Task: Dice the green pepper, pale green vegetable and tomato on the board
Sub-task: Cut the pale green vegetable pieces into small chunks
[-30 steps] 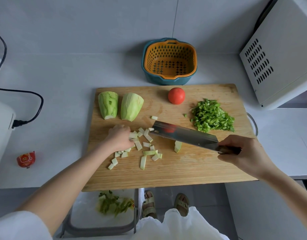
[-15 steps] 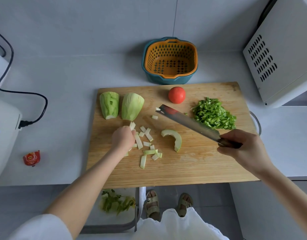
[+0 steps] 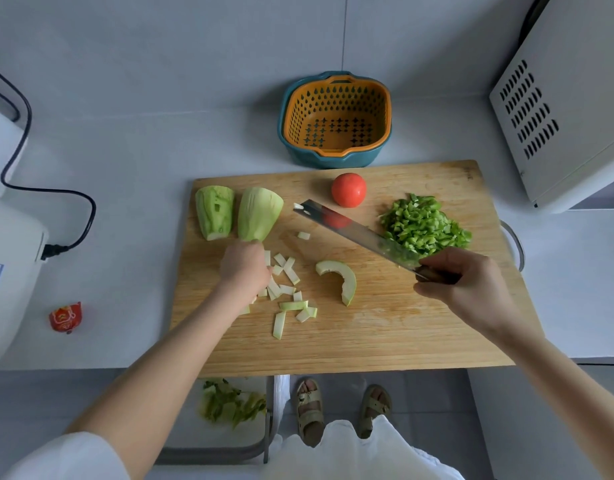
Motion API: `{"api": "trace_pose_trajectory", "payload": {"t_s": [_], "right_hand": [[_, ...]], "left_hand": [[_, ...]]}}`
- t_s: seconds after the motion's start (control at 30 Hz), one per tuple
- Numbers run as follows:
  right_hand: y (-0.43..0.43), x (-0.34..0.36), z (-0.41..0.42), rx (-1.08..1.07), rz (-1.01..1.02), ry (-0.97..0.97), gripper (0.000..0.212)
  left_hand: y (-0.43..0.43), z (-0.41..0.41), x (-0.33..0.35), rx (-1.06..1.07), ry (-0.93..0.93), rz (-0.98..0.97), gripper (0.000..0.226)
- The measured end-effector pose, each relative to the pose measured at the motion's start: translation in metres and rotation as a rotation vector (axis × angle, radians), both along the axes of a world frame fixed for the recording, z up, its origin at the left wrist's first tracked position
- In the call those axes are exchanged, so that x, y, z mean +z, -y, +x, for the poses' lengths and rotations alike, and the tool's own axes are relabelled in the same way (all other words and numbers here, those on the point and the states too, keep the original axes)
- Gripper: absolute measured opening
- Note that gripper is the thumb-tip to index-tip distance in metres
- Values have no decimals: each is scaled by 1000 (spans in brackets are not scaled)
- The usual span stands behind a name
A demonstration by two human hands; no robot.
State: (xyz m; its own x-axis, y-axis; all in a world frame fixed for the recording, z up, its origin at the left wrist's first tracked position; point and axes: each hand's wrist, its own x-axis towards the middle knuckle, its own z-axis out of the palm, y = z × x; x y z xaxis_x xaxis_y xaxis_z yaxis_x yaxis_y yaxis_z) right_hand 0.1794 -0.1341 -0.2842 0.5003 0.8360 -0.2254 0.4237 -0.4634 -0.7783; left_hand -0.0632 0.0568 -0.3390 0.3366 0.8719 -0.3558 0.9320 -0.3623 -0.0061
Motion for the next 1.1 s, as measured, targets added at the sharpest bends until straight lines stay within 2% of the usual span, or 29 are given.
{"api": "trace_pose_trajectory", "payload": {"t_s": [0.07, 0.13, 0.3, 0.47, 0.53, 0.7, 0.87, 1.0, 1.1], "right_hand": [[-4, -1, -1, 12, 0, -17, 33], [-9, -2, -4, 22, -3, -23, 30], [-19, -1, -8, 47, -4, -23, 29], [-24, 0, -9, 68, 9, -36, 32], [-25, 0, -9, 75, 11, -37, 30], [-26, 3, -10, 84, 17, -38, 28], [-26, 4, -13, 109, 7, -48, 28], [-27, 5, -16, 132, -5, -37, 27], [-28, 5, -19, 136, -14, -27, 27]], "left_hand": [[2, 5, -2, -144, 165, 3, 27], [6, 11, -5, -268, 226, -54, 27], [14, 18, -15, -335, 160, 11, 14], [27, 20, -18, -405, 89, 74, 29], [31, 20, -19, -413, 87, 75, 33], [57, 6, -20, -398, 176, 24, 21], [71, -21, -22, -383, 290, -19, 28], [76, -24, -24, -341, 335, 31, 24], [84, -9, -26, -330, 335, 88, 32]]}}
